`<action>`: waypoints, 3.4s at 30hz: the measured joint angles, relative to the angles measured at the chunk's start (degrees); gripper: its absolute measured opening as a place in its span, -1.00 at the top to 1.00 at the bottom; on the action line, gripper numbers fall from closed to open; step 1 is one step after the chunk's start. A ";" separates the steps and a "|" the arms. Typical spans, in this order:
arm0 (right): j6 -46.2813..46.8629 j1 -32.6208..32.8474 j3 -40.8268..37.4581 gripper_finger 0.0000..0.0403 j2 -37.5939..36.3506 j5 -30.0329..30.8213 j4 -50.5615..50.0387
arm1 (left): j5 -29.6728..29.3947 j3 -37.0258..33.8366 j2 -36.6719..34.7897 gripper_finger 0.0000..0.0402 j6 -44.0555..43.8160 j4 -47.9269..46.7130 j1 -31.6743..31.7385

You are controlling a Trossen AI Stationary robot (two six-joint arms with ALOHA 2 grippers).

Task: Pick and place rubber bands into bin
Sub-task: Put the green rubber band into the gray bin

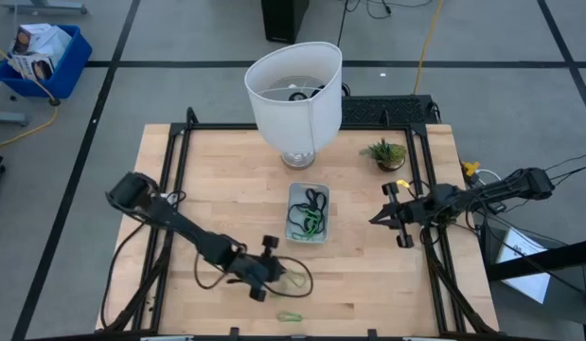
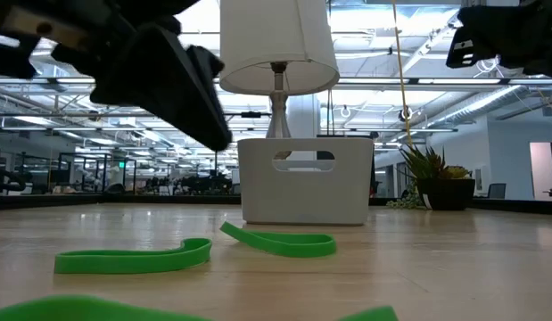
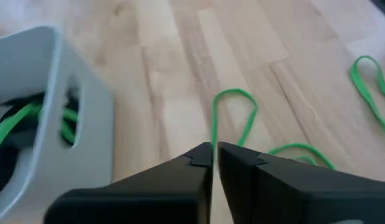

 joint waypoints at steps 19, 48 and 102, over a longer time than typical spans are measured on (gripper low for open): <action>0.46 0.00 -0.03 1.00 0.02 0.06 3.37 | 6.71 9.23 12.79 0.01 4.09 -3.64 2.50; -3.27 0.00 -0.03 1.00 0.02 0.07 3.74 | -0.31 8.90 0.68 0.99 12.61 -6.69 -0.07; -10.98 0.00 -0.05 1.00 0.02 0.29 5.01 | 6.58 -9.40 -10.98 1.00 2.90 23.62 22.40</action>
